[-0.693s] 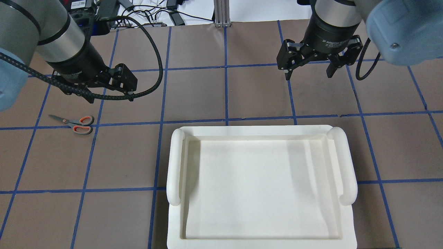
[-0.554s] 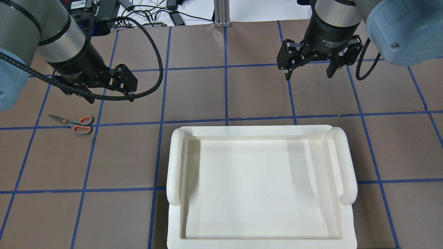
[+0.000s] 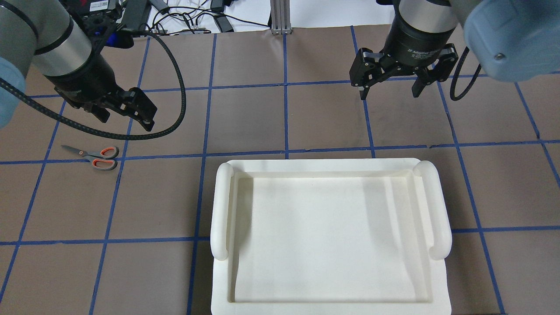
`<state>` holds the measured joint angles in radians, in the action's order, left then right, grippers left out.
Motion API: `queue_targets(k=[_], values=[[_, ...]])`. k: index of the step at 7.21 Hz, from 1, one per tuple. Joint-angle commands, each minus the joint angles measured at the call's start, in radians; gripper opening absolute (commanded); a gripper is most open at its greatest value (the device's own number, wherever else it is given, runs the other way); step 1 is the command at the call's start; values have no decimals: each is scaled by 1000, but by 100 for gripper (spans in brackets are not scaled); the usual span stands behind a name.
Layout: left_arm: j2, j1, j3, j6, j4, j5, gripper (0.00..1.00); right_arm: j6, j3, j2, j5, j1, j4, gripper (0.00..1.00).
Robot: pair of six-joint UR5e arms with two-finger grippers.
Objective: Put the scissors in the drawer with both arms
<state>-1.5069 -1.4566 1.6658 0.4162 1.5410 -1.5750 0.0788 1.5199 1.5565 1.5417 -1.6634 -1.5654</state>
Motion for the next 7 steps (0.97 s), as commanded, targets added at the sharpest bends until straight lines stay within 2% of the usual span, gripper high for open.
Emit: queue_targets(k=[1, 2, 3, 4, 5, 6, 7], values=[[-39, 126, 32, 319, -57, -2, 100, -11, -3, -54, -134, -7, -8, 100], [-61, 197, 57, 489, -68, -8, 100, -58, -3, -93, -143, -24, -19, 100], [-84, 272, 64, 774, -76, -8, 100, -288, -4, -126, -143, -63, -28, 100], [-122, 335, 77, 929, -117, -8, 100, -427, -7, -165, -144, -82, -30, 100], [-165, 378, 103, 994, -175, -16, 100, -556, -14, -202, -146, -97, -51, 100], [-220, 406, 123, 1148, -287, -78, 100, -737, -15, -228, -152, -104, -68, 99], [-264, 421, 129, 1287, -351, -88, 100, -954, -15, -248, -194, -104, -67, 98]])
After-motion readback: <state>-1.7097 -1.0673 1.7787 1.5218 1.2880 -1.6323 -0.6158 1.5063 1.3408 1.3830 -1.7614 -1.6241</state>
